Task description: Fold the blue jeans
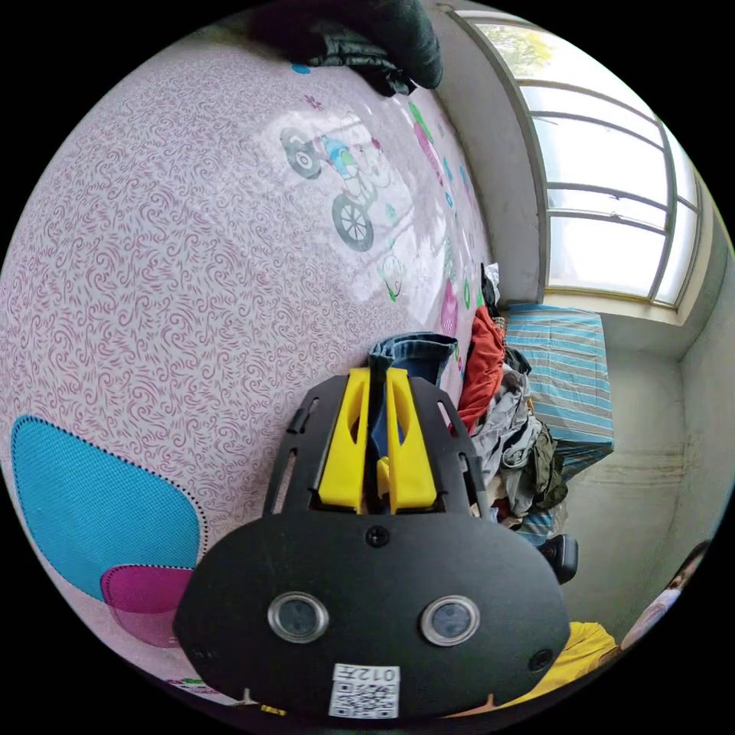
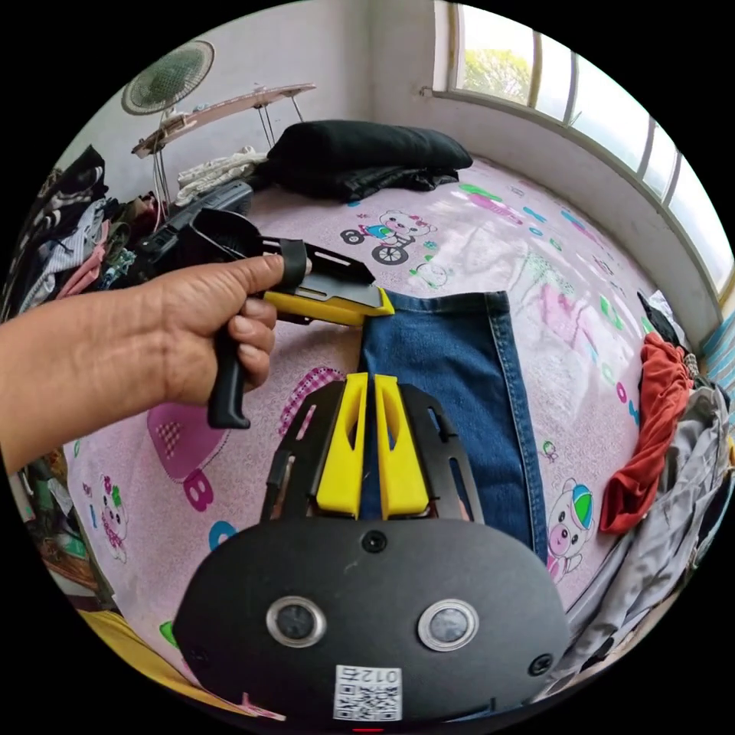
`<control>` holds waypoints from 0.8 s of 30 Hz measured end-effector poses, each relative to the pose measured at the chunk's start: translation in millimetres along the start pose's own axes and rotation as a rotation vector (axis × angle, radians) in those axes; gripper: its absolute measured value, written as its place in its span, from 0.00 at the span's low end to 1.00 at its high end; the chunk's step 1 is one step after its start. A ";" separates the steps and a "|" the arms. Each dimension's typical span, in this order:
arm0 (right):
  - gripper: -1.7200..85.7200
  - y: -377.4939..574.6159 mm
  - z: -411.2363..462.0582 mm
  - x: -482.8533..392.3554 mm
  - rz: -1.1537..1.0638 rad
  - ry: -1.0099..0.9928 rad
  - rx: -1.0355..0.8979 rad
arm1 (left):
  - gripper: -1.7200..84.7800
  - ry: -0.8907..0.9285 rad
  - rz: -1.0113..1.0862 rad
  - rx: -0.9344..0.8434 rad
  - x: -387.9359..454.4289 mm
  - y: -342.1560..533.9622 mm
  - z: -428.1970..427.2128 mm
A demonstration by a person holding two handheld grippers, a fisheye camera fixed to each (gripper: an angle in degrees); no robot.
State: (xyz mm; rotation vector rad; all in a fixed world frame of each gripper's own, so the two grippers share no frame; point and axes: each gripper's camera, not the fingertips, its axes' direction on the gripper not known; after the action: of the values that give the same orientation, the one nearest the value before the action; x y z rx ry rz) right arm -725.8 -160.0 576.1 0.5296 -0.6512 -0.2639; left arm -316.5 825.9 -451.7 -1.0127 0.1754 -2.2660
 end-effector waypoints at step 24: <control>0.07 348.1 -207.3 -95.3 0.362 0.105 -0.342 | 0.04 -0.241 -0.060 0.113 -91.5 128.6 -185.1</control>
State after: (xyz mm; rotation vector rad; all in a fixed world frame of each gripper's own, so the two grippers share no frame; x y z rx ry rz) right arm -643.0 247.9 578.7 0.0919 -0.5729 -0.0032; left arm -337.5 755.9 -683.7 -1.2326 -0.0847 -2.1573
